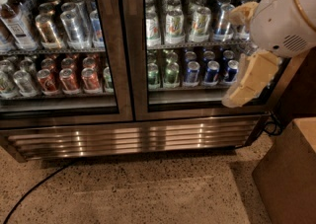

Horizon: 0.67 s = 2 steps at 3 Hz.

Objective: Open left fridge door

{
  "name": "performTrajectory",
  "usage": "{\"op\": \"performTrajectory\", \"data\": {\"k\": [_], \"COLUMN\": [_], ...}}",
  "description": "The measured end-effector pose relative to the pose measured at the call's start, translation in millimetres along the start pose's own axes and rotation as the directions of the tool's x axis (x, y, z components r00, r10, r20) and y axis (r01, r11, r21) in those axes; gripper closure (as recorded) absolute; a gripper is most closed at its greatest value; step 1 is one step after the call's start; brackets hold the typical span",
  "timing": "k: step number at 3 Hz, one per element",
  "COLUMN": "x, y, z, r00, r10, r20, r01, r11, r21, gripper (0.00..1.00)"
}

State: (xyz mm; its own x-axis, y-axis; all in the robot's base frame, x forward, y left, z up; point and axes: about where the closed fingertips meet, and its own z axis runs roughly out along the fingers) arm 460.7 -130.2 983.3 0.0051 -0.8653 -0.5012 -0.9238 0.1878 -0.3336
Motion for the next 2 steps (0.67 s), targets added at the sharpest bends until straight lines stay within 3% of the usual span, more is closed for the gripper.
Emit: {"op": "performTrajectory", "data": {"k": [1,2], "x": [-42.6,-86.1], "y": [-0.8,-1.4], "z": [10.9,13.8], "r00": [0.981,0.937], "r10": [-0.028,-0.036], "r20": [0.194,0.346], "r01": [0.027,0.031], "r11": [0.9996,0.9994], "r21": [0.007,0.018], "gripper": [0.00,0.00]}}
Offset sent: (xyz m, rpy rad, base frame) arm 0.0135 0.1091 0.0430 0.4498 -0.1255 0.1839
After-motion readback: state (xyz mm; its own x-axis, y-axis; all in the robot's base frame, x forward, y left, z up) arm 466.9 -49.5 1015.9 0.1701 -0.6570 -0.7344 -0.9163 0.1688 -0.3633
